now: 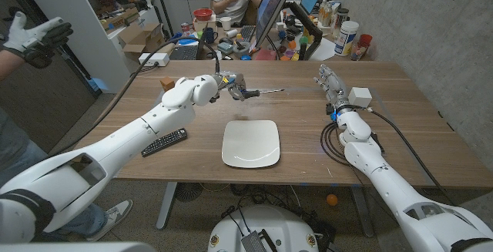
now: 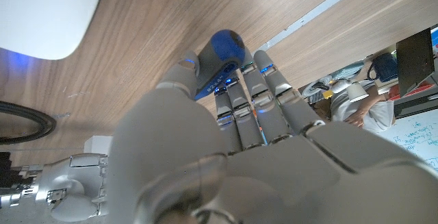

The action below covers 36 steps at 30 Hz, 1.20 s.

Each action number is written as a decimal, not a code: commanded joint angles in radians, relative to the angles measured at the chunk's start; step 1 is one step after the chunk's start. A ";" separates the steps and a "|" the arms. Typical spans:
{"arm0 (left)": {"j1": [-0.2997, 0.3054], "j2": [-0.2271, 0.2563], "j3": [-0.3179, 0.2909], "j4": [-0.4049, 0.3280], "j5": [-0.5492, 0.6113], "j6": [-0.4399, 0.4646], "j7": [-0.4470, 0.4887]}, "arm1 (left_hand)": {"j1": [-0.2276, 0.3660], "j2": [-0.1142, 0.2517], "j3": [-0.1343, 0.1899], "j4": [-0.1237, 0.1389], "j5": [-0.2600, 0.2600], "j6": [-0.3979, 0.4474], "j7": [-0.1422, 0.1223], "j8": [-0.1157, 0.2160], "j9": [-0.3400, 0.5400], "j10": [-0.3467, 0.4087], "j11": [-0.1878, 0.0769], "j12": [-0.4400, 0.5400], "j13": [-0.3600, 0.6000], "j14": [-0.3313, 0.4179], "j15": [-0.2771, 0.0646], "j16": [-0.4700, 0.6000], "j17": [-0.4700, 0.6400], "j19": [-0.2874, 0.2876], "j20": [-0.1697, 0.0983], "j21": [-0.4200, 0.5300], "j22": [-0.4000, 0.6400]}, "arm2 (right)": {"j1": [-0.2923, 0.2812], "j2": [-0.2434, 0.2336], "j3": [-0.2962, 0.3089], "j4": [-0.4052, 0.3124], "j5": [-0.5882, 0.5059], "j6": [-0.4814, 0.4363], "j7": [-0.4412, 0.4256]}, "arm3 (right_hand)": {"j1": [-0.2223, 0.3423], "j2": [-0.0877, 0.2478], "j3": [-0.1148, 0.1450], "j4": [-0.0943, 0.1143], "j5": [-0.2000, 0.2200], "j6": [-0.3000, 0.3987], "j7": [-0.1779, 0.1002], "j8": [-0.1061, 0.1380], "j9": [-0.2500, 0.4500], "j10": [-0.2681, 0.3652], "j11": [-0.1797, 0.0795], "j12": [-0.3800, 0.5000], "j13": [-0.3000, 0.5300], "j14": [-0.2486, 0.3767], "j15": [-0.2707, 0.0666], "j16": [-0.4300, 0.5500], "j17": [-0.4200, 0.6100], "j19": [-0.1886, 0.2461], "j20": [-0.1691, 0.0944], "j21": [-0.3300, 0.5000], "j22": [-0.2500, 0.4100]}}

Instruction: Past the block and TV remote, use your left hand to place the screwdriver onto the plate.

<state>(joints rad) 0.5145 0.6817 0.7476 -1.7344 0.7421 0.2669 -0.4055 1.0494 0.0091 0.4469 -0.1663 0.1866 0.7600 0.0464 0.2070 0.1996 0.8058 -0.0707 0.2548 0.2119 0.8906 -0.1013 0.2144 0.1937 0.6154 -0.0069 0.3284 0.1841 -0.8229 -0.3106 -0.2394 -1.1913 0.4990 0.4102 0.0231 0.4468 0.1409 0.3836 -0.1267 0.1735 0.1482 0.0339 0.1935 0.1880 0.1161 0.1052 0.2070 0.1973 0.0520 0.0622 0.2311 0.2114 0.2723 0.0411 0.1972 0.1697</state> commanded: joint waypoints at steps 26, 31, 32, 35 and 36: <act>0.123 0.126 -0.120 -0.169 -0.109 -0.192 -0.042 | 0.075 0.056 -0.019 0.000 -0.003 -0.028 0.007 -0.011 0.003 -0.026 0.016 -0.015 0.010 -0.045 0.010 -0.010 0.000 -0.035 -0.002 -0.017 0.002 | -0.048 -0.002 -0.017 -0.111 -0.045 -0.018 -0.108 | -0.002 -0.002 -0.006 0.000 0.004 0.010 -0.002 0.004 0.004 0.014 0.001 -0.001 0.003 0.012 -0.002 -0.005 0.004 0.000 0.002 -0.003 0.003; 0.128 0.131 -0.123 -0.180 -0.114 -0.222 -0.051 | 0.073 0.058 -0.020 0.003 -0.003 -0.028 0.007 -0.010 0.003 -0.028 0.016 -0.015 0.012 -0.045 0.012 -0.010 -0.001 -0.036 -0.001 -0.018 0.002 | -0.050 -0.002 -0.016 -0.114 -0.047 -0.013 -0.116 | -0.002 -0.002 -0.007 -0.001 0.004 0.009 -0.003 0.003 0.004 0.014 0.001 -0.001 0.003 0.012 -0.002 -0.006 0.004 0.000 0.001 -0.003 0.003; 0.129 0.131 -0.123 -0.181 -0.115 -0.226 -0.054 | 0.073 0.058 -0.021 0.003 -0.003 -0.028 0.006 -0.010 0.003 -0.027 0.016 -0.015 0.012 -0.045 0.012 -0.010 -0.002 -0.037 0.000 -0.019 0.002 | -0.050 -0.002 -0.016 -0.114 -0.048 -0.012 -0.118 | -0.002 -0.001 -0.007 -0.001 0.004 0.010 -0.003 0.004 0.004 0.014 0.001 -0.001 0.003 0.012 -0.002 -0.006 0.004 -0.001 0.002 -0.003 0.003; 0.130 0.129 -0.123 -0.183 -0.116 -0.232 -0.065 | 0.074 0.058 -0.021 0.003 -0.003 -0.029 0.005 -0.010 0.003 -0.027 0.017 -0.015 0.013 -0.045 0.011 -0.010 -0.002 -0.037 0.000 -0.019 0.002 | -0.050 -0.001 -0.015 -0.114 -0.047 -0.010 -0.119 | -0.002 -0.001 -0.007 -0.001 0.004 0.009 -0.003 0.003 0.004 0.014 0.001 -0.001 0.003 0.012 -0.002 -0.005 0.004 0.000 0.001 -0.003 0.003; 0.131 0.128 -0.122 -0.183 -0.115 -0.235 -0.066 | 0.075 0.058 -0.021 0.003 -0.003 -0.029 0.006 -0.010 0.003 -0.028 0.016 -0.015 0.013 -0.045 0.011 -0.010 -0.002 -0.038 0.000 -0.019 0.002 | -0.049 -0.001 -0.016 -0.114 -0.048 -0.010 -0.120 | -0.002 -0.001 -0.007 -0.001 0.004 0.009 -0.004 0.003 0.004 0.014 0.001 -0.001 0.003 0.012 -0.002 -0.006 0.004 -0.001 0.001 -0.003 0.003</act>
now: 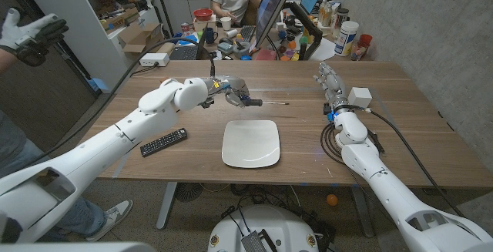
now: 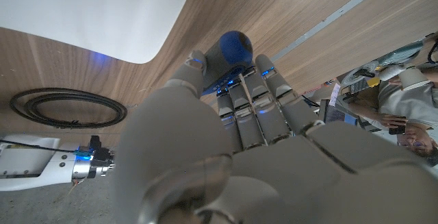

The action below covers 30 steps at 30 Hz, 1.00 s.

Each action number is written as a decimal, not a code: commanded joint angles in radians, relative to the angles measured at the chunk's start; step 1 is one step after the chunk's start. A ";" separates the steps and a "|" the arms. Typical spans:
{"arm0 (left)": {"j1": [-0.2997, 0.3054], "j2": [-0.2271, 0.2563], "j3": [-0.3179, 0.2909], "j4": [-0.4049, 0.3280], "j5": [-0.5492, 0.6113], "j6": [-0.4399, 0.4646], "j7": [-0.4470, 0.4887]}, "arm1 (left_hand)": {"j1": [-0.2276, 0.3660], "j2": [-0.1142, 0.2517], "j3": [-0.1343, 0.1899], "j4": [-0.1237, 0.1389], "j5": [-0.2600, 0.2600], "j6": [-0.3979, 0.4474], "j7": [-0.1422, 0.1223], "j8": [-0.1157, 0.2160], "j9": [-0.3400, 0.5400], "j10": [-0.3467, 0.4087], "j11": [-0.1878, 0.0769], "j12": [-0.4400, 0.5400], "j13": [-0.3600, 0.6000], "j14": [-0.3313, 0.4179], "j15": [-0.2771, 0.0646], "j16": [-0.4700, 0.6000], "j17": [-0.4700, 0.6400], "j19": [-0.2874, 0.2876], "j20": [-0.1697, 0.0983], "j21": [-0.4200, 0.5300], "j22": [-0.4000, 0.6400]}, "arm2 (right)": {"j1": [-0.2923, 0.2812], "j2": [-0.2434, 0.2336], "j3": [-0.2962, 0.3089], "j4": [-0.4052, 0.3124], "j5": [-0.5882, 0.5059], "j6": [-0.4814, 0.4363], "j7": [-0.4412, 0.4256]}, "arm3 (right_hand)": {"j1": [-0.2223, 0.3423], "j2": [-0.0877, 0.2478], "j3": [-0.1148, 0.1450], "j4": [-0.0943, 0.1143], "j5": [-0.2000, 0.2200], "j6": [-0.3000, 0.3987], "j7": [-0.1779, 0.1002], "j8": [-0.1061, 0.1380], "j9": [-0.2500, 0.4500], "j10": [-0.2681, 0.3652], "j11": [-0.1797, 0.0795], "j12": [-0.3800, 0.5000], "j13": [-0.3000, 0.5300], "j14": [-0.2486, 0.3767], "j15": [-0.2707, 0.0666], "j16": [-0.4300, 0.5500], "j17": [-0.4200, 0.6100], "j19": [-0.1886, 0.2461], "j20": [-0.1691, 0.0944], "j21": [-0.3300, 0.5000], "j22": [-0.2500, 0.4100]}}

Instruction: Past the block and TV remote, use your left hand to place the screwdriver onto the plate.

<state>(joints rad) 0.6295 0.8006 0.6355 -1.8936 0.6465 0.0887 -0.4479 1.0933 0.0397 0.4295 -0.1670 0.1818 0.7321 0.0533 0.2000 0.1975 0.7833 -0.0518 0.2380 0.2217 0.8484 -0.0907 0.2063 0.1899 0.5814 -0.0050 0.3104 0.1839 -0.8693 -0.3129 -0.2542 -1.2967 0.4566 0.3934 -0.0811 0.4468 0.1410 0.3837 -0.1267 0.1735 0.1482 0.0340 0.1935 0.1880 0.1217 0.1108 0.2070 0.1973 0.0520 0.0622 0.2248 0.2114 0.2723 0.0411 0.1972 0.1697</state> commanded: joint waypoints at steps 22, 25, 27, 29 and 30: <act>0.035 0.019 -0.002 -0.024 -0.024 -0.113 -0.102 | 0.034 0.030 -0.008 0.005 0.003 -0.003 -0.001 -0.002 0.006 -0.006 -0.001 0.001 0.009 -0.011 0.002 -0.004 -0.001 -0.015 -0.001 -0.008 0.002 | 0.009 -0.030 -0.008 -0.039 -0.041 -0.031 -0.043 | -0.002 0.000 -0.009 -0.002 0.004 0.009 -0.004 0.003 0.004 0.008 -0.005 -0.002 0.003 0.012 -0.002 -0.001 0.004 -0.002 0.002 -0.004 0.003; 0.038 0.022 -0.003 -0.031 -0.030 -0.127 -0.109 | 0.035 0.031 -0.009 0.005 0.002 -0.002 0.000 -0.002 0.006 -0.009 -0.002 0.000 0.010 -0.013 0.003 -0.004 -0.001 -0.016 0.000 -0.009 0.002 | 0.009 -0.029 -0.007 -0.039 -0.041 -0.031 -0.047 | -0.002 0.000 -0.010 -0.002 0.004 0.009 -0.003 0.003 0.004 0.008 -0.004 -0.002 0.003 0.012 -0.001 -0.001 0.004 -0.003 0.002 -0.004 0.003; 0.040 0.025 -0.005 -0.036 -0.037 -0.133 -0.118 | 0.035 0.031 -0.010 0.005 0.002 -0.002 0.000 -0.002 0.006 -0.009 -0.001 -0.001 0.010 -0.012 0.005 -0.003 -0.001 -0.017 0.000 -0.009 0.002 | 0.009 -0.029 -0.006 -0.040 -0.041 -0.031 -0.049 | -0.002 0.000 -0.010 -0.002 0.004 0.009 -0.003 0.003 0.004 0.008 -0.005 -0.002 0.003 0.011 -0.001 -0.001 0.004 -0.003 0.002 -0.004 0.003; 0.044 0.027 -0.008 -0.040 -0.045 -0.138 -0.124 | 0.035 0.031 -0.011 0.005 0.002 -0.002 -0.001 -0.002 0.006 -0.009 -0.004 0.000 0.011 -0.012 0.002 -0.003 -0.001 -0.017 0.000 -0.010 0.002 | 0.007 -0.028 -0.005 -0.040 -0.040 -0.030 -0.051 | -0.002 0.000 -0.010 -0.002 0.004 0.009 -0.004 0.003 0.004 0.008 -0.004 -0.002 0.003 0.011 -0.002 -0.001 0.004 -0.004 0.002 -0.004 0.003; 0.048 0.030 -0.010 -0.047 -0.041 -0.138 -0.122 | 0.035 0.031 -0.011 0.006 0.002 -0.002 -0.001 -0.002 0.006 -0.009 -0.003 0.000 0.011 -0.013 0.003 -0.003 -0.001 -0.017 0.001 -0.010 0.002 | 0.006 -0.028 -0.005 -0.040 -0.040 -0.031 -0.052 | -0.002 0.000 -0.010 -0.002 0.004 0.009 -0.003 0.003 0.004 0.008 -0.004 -0.002 0.003 0.011 -0.002 -0.001 0.004 -0.004 0.002 -0.004 0.003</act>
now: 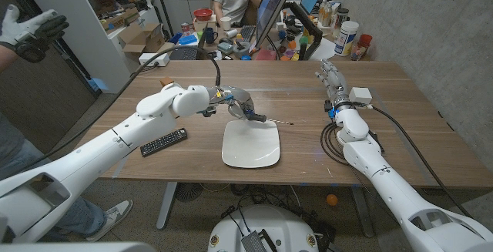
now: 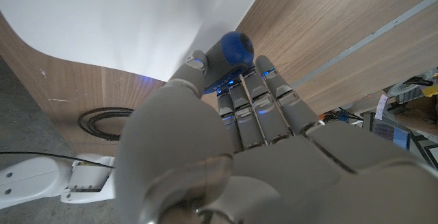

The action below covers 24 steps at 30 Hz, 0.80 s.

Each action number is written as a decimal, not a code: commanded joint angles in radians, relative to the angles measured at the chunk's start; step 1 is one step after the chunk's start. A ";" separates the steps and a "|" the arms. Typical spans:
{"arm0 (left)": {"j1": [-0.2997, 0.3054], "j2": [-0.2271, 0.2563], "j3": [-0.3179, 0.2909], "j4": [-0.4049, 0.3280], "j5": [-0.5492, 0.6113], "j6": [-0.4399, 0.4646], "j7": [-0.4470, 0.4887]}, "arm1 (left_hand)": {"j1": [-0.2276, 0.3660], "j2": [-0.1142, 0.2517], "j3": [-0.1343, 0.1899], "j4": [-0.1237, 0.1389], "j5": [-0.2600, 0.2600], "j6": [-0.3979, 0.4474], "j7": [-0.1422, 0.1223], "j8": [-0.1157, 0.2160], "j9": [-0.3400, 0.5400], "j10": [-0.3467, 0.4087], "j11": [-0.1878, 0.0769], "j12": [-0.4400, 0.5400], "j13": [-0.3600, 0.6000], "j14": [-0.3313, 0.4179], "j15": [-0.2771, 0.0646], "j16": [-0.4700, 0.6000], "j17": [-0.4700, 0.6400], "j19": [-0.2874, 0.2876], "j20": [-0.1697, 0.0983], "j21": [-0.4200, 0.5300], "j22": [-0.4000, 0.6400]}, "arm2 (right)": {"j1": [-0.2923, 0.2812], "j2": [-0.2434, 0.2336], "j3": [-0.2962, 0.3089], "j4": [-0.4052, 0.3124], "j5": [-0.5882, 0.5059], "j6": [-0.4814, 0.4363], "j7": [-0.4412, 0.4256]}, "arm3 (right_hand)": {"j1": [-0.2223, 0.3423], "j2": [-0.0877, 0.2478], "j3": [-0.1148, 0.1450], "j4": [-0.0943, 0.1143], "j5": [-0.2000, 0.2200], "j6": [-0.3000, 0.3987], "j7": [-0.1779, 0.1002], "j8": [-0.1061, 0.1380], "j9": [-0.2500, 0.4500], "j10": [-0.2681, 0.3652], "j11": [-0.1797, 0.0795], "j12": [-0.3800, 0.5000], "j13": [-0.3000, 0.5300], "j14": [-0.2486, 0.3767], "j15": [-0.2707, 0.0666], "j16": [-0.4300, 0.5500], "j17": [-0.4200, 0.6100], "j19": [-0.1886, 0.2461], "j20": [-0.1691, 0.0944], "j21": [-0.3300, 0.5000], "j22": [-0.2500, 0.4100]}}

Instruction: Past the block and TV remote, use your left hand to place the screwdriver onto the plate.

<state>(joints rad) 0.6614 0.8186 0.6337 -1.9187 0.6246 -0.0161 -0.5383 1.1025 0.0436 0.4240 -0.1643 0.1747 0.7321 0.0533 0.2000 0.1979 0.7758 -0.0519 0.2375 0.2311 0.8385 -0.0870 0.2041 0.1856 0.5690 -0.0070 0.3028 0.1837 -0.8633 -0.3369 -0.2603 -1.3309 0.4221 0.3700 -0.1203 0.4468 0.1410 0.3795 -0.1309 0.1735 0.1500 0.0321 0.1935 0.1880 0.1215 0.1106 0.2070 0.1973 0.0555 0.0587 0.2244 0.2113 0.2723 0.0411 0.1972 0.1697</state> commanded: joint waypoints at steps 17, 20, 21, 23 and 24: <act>0.076 0.052 -0.028 -0.074 -0.028 -0.022 -0.074 | 0.031 0.030 -0.008 0.002 0.010 0.007 -0.001 0.003 0.006 0.006 -0.004 0.003 0.007 -0.008 0.004 -0.002 0.002 -0.012 0.008 -0.007 0.002 | -0.022 -0.006 0.003 -0.029 -0.010 -0.011 -0.033 | -0.002 0.000 -0.008 0.002 0.004 0.007 -0.001 0.002 0.004 0.010 -0.007 -0.002 0.003 0.010 0.000 -0.001 0.004 -0.007 0.002 -0.005 0.003; 0.086 0.056 -0.029 -0.079 -0.027 -0.010 -0.083 | 0.031 0.031 -0.008 0.002 0.010 0.009 0.000 0.003 0.006 0.007 -0.003 0.004 0.007 -0.009 0.004 -0.002 0.002 -0.013 0.008 -0.008 0.002 | -0.023 -0.005 0.003 -0.029 -0.010 -0.010 -0.035 | -0.003 0.000 -0.008 0.002 0.004 0.007 -0.002 0.003 0.004 0.009 -0.006 -0.002 0.003 0.010 0.000 -0.001 0.004 -0.008 0.002 -0.005 0.003; 0.089 0.056 -0.030 -0.079 -0.027 -0.004 -0.085 | 0.031 0.031 -0.008 0.002 0.010 0.010 0.000 0.004 0.006 0.009 -0.002 0.005 0.008 -0.009 0.005 -0.002 0.002 -0.014 0.009 -0.009 0.002 | -0.022 -0.004 0.004 -0.029 -0.009 -0.011 -0.036 | -0.003 0.000 -0.008 0.002 0.004 0.007 -0.001 0.003 0.004 0.009 -0.006 -0.002 0.003 0.010 0.000 -0.001 0.004 -0.009 0.003 -0.005 0.003; 0.094 0.056 -0.029 -0.078 -0.023 0.008 -0.089 | 0.032 0.032 -0.009 0.003 0.010 0.016 -0.002 0.006 0.006 0.013 -0.002 0.007 0.009 -0.009 0.006 -0.002 0.002 -0.014 0.009 -0.009 0.002 | -0.019 -0.003 0.004 -0.025 -0.007 -0.010 -0.033 | -0.003 0.000 -0.009 0.002 0.004 0.007 -0.001 0.003 0.004 0.009 -0.006 -0.002 0.003 0.010 0.000 -0.001 0.004 -0.010 0.002 -0.005 0.003; 0.097 0.057 -0.029 -0.078 -0.020 0.013 -0.089 | 0.032 0.032 -0.009 0.003 0.010 0.017 -0.001 0.006 0.006 0.015 -0.002 0.007 0.009 -0.009 0.007 -0.002 0.001 -0.015 0.010 -0.009 0.002 | -0.017 -0.002 0.004 -0.022 -0.005 -0.008 -0.030 | -0.003 0.000 -0.009 0.002 0.004 0.007 -0.001 0.003 0.004 0.009 -0.007 -0.002 0.003 0.011 0.000 0.000 0.004 -0.010 0.002 -0.005 0.003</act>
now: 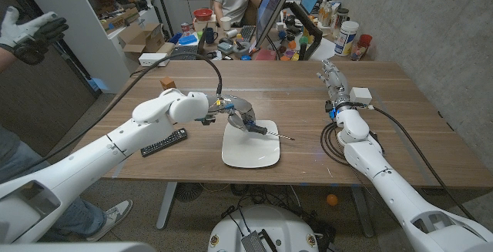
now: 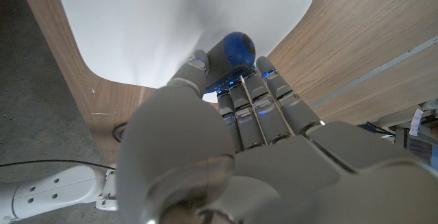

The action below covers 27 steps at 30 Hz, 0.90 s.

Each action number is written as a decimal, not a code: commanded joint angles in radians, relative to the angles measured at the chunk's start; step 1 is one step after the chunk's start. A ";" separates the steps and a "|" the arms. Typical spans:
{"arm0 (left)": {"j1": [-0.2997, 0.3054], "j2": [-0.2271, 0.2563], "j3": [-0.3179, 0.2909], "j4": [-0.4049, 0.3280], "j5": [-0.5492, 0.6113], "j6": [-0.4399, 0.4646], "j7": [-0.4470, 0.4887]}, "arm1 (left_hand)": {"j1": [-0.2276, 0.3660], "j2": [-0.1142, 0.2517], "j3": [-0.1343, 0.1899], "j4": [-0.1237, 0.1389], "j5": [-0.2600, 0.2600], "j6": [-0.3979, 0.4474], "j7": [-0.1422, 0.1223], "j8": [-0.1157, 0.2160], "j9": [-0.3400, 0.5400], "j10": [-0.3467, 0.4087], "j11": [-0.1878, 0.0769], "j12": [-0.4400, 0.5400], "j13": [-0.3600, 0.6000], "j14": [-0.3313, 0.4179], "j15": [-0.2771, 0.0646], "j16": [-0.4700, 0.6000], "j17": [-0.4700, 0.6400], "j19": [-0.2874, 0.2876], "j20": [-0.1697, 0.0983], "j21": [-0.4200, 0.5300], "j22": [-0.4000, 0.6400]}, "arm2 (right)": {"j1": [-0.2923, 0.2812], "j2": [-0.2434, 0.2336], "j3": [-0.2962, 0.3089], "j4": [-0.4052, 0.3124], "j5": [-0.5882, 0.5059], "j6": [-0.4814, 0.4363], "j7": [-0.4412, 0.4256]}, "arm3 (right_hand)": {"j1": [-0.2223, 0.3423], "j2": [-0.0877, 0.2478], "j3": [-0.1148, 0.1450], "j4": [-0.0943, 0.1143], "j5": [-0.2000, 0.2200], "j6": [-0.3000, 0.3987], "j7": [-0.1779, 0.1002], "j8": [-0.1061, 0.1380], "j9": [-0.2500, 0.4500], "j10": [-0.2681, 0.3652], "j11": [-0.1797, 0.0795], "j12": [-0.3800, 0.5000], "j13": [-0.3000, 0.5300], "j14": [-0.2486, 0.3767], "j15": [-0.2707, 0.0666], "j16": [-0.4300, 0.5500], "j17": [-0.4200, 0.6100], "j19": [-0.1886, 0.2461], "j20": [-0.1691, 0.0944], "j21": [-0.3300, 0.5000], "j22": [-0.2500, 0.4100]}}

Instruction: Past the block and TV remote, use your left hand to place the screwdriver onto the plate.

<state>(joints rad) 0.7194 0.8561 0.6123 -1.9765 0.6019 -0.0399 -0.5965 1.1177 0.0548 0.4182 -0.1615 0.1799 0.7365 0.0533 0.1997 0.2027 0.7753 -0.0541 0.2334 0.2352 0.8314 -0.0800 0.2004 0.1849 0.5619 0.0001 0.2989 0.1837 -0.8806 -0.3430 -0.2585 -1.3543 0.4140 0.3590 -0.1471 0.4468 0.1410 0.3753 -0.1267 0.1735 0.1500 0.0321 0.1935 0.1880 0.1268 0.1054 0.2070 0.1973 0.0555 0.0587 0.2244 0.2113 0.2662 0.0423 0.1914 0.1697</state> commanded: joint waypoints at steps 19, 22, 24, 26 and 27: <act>0.058 0.024 -0.002 -0.025 0.001 0.100 -0.054 | -0.027 0.002 -0.055 0.018 0.002 -0.080 0.017 -0.017 0.001 -0.073 0.020 -0.023 0.013 -0.156 0.070 -0.030 0.001 -0.057 0.054 -0.032 0.005 | -0.001 -0.007 0.003 -0.015 -0.001 -0.009 -0.004 | -0.006 -0.002 -0.008 -0.002 0.004 0.008 -0.001 0.003 0.004 0.009 -0.003 -0.001 0.003 0.022 -0.001 0.003 0.004 -0.007 0.003 0.000 0.003; 0.055 0.024 0.002 -0.027 0.008 0.105 -0.058 | -0.060 -0.012 -0.087 0.026 -0.002 -0.136 0.023 -0.023 -0.001 -0.118 0.042 -0.034 0.011 -0.250 0.095 -0.031 -0.003 -0.101 0.080 -0.052 0.007 | -0.002 -0.008 0.003 -0.016 -0.002 -0.009 -0.003 | -0.006 -0.003 -0.009 -0.002 0.004 0.008 -0.001 0.003 0.004 0.010 -0.003 0.000 0.003 0.022 -0.003 0.003 0.004 -0.007 0.004 0.000 0.003; 0.052 0.024 0.004 -0.027 0.011 0.107 -0.063 | -0.084 -0.018 -0.105 0.032 -0.004 -0.184 0.025 -0.027 -0.003 -0.160 0.056 -0.042 0.008 -0.306 0.110 -0.032 -0.005 -0.132 0.099 -0.066 0.008 | -0.003 -0.009 0.004 -0.016 -0.001 -0.008 -0.003 | -0.006 -0.003 -0.009 -0.002 0.004 0.009 -0.001 0.003 0.004 0.009 -0.003 -0.001 0.003 0.022 -0.003 0.003 0.004 -0.008 0.004 0.000 0.003; 0.049 0.024 0.006 -0.028 0.012 0.108 -0.068 | -0.103 -0.019 -0.119 0.035 -0.006 -0.251 0.041 -0.030 -0.005 -0.225 0.074 -0.052 0.005 -0.374 0.131 -0.033 -0.006 -0.171 0.128 -0.082 0.008 | -0.003 -0.009 0.004 -0.017 -0.001 -0.008 -0.003 | -0.006 -0.003 -0.009 -0.002 0.004 0.008 -0.001 0.003 0.004 0.010 -0.003 -0.001 0.003 0.021 -0.003 0.002 0.004 -0.008 0.004 0.000 0.003; 0.047 0.024 0.007 -0.030 0.014 0.109 -0.069 | -0.118 -0.019 -0.128 0.038 -0.004 -0.287 0.048 -0.028 -0.007 -0.265 0.084 -0.050 0.002 -0.415 0.141 -0.032 -0.007 -0.195 0.139 -0.089 0.009 | -0.004 -0.010 0.004 -0.017 -0.001 -0.008 -0.001 | -0.006 -0.003 -0.009 -0.002 0.004 0.009 -0.002 0.003 0.004 0.009 -0.003 -0.001 0.003 0.022 -0.004 0.003 0.004 -0.008 0.004 0.000 0.003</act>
<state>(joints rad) 0.7750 0.8788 0.6054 -2.0010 0.6033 0.0474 -0.6428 1.0256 0.0442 0.3049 -0.1284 0.1760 0.5127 0.0861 0.1734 0.1957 0.5776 0.0121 0.1876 0.2395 0.4840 0.0415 0.1694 0.1765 0.4049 0.1168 0.2215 0.1880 -0.8813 -0.3490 -0.2553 -1.3678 0.4124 0.3523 -0.1528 0.4468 0.1410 0.3712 -0.1309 0.1735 0.1500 0.0321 0.1935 0.1880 0.1267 0.1055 0.2070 0.1973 0.0681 0.0570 0.2245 0.2112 0.2578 0.0483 0.1914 0.1697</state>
